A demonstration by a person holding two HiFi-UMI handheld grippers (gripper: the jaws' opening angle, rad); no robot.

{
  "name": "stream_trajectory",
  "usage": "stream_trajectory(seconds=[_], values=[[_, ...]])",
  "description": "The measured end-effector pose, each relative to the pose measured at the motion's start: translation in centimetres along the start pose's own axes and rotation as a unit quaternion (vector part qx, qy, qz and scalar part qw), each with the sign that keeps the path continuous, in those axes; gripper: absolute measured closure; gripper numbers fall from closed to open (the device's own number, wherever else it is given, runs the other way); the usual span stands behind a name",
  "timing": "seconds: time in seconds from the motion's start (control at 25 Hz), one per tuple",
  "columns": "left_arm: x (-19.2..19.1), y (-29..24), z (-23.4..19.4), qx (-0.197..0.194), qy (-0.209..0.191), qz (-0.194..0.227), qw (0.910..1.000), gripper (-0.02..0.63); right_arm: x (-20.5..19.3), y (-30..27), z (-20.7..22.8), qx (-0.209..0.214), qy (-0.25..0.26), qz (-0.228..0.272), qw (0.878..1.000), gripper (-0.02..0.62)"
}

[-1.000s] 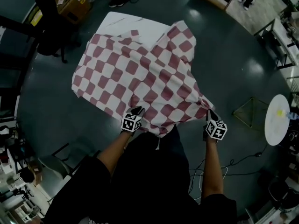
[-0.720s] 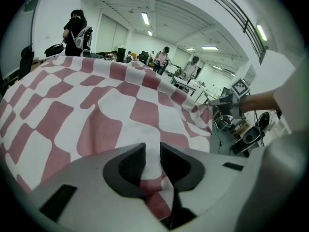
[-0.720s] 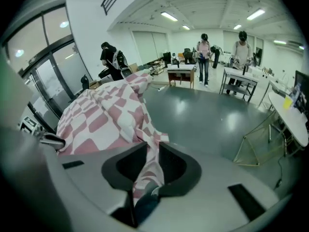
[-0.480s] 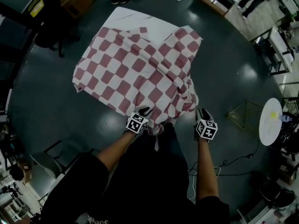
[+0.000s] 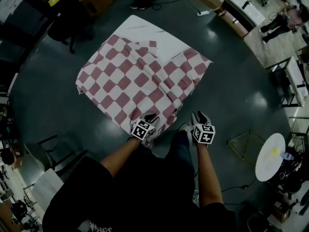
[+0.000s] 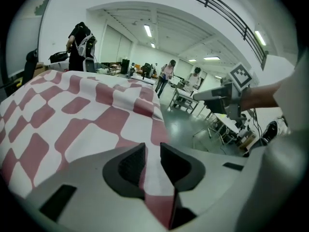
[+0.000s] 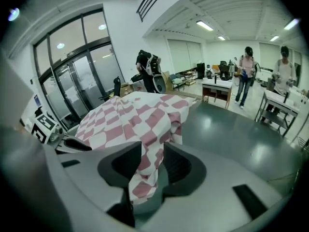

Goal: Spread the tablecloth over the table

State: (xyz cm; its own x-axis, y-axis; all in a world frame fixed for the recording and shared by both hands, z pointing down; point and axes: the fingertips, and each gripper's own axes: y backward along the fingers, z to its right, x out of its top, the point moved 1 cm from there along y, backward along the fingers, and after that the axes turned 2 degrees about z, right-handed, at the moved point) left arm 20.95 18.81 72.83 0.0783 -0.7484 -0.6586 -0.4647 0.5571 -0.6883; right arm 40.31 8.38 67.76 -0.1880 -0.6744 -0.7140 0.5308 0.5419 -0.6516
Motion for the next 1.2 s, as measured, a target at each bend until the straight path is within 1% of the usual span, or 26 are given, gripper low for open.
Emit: stream_trajectory(seconds=[0.12,0.24,0.36,0.52,0.68,0.84,0.92,1.04,1.12,1.2], values=[[2.3,-2.1,-0.2,0.041,0.027,0.007,0.9987,0.512,3.4,-3.8,3.8,0.038,0.017,-0.014,0.999,0.44],[4.7,-3.4,-0.2,0.081,0.048,0.021,0.9953,0.509,6.5,-7.4,6.1,0.081,0.057,-0.037,0.994,0.44],[7.1,-4.8,-0.6,0.11,0.078,0.044,0.9898,0.509,9.3,-10.1,6.6,0.114,0.102,-0.048,0.987,0.44],[9.6,-6.2,-1.3,0.126,0.109,0.069,0.9837,0.508,11.4,-12.1,5.8,0.137,0.127,-0.054,0.981,0.44],[11.3,-7.0,-1.8,0.122,0.13,0.086,0.9803,0.506,12.4,-13.2,5.3,0.14,0.143,-0.069,0.977,0.44],[11.3,-7.2,-2.7,0.111,0.159,0.096,0.9764,0.505,12.7,-13.7,5.1,0.122,0.168,-0.088,0.974,0.44],[11.6,-7.5,-2.9,0.1,0.161,0.094,0.9775,0.505,13.2,-14.0,5.3,0.114,0.171,-0.093,0.974,0.44],[12.6,-8.0,-3.5,0.087,0.15,0.087,0.9811,0.505,14.5,-15.2,5.6,0.104,0.175,-0.099,0.974,0.44],[13.7,-8.3,-3.3,0.087,0.152,0.088,0.9806,0.505,15.1,-16.5,6.4,0.099,0.192,-0.112,0.97,0.44],[14.7,-8.7,-3.0,0.098,0.162,0.091,0.9776,0.505,15.4,-18.7,7.4,0.097,0.222,-0.133,0.961,0.44]])
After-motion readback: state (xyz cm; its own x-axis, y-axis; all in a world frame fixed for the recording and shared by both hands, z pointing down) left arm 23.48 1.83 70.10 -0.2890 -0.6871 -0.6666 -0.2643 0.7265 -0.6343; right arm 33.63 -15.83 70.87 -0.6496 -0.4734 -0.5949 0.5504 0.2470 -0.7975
